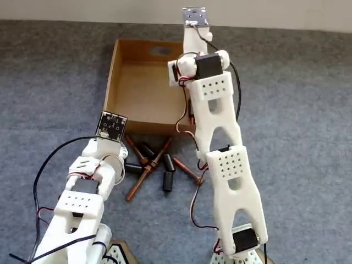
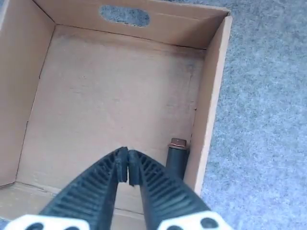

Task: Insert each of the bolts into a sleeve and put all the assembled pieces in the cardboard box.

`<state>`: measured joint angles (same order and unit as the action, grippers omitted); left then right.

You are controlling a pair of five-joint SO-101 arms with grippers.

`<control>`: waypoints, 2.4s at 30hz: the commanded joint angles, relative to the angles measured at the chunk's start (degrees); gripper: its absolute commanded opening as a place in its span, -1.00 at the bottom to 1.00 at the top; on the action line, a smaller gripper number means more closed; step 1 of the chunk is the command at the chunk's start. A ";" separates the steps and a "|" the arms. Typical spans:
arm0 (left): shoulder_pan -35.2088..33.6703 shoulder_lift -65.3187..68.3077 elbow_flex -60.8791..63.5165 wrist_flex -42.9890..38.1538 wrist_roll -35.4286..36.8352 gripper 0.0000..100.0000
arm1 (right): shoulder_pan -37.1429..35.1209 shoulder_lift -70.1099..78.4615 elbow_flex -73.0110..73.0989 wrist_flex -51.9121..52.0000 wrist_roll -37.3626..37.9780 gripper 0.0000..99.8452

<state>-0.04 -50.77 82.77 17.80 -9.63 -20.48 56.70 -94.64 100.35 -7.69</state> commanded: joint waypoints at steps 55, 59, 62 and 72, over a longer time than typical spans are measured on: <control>-6.20 -1.36 -0.57 -1.14 -0.18 -0.93 | -18.42 -58.51 119.78 -38.90 7.82 -0.75; -6.20 -1.36 -0.48 -1.14 -0.18 -0.93 | -18.24 -53.14 115.82 -38.90 8.09 -0.75; -6.20 -1.36 -0.48 -1.14 -0.18 -0.93 | -18.07 -49.54 112.57 -38.90 8.18 -0.75; -6.20 -1.36 -0.40 -1.14 -0.26 -0.93 | -17.98 -40.48 108.09 -38.90 8.18 -0.83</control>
<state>-6.11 -50.77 82.77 17.80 -9.63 -38.59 15.56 15.43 62.20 -0.40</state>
